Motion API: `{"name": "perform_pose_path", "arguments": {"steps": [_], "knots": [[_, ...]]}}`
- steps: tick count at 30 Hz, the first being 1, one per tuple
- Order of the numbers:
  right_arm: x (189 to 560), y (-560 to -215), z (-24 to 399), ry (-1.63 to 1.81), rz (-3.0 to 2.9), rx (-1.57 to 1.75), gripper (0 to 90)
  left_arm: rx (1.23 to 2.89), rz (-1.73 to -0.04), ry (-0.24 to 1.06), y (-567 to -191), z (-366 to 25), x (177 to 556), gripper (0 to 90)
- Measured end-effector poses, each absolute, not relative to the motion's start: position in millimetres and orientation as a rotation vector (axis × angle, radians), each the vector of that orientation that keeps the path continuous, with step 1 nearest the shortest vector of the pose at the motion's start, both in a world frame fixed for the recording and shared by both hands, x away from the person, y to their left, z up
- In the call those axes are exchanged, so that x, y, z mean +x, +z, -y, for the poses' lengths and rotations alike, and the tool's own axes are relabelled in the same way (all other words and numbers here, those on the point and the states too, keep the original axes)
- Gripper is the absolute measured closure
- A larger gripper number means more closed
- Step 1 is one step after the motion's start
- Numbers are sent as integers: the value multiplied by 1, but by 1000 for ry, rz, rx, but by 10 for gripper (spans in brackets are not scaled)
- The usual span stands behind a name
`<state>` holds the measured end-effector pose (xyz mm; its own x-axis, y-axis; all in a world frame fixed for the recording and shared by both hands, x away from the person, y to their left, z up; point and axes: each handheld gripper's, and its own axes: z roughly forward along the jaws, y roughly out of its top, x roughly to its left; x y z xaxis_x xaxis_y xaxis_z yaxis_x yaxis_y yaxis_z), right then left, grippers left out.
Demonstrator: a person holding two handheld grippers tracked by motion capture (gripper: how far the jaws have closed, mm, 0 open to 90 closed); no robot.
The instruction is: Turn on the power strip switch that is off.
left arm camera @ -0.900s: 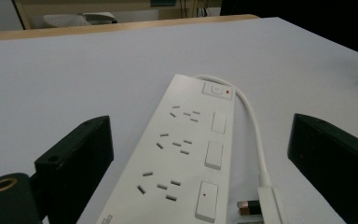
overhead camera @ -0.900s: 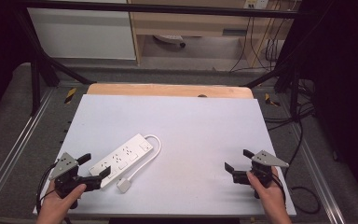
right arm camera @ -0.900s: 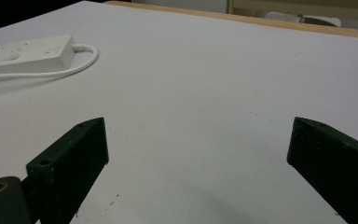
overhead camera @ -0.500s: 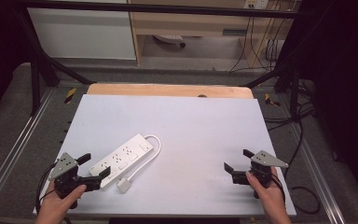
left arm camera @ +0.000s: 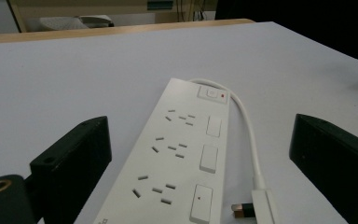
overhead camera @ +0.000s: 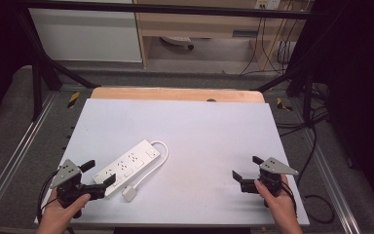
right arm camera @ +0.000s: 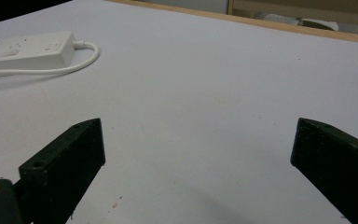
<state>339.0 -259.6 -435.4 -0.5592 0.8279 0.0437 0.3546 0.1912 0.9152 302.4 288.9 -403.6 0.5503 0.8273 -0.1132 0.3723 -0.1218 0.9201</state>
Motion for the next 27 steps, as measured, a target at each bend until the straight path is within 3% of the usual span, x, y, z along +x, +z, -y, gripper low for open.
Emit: {"name": "perform_pose_path", "arguments": {"steps": [5, 27], "knots": [[339, -435, 259, 1345, -2002, 1105, 35, 1686, -1016, 471, -402, -288, 303, 61], [341, -435, 258, 1324, -2010, 1131, 29, 1758, -995, 485, -387, -282, 313, 59]]}}
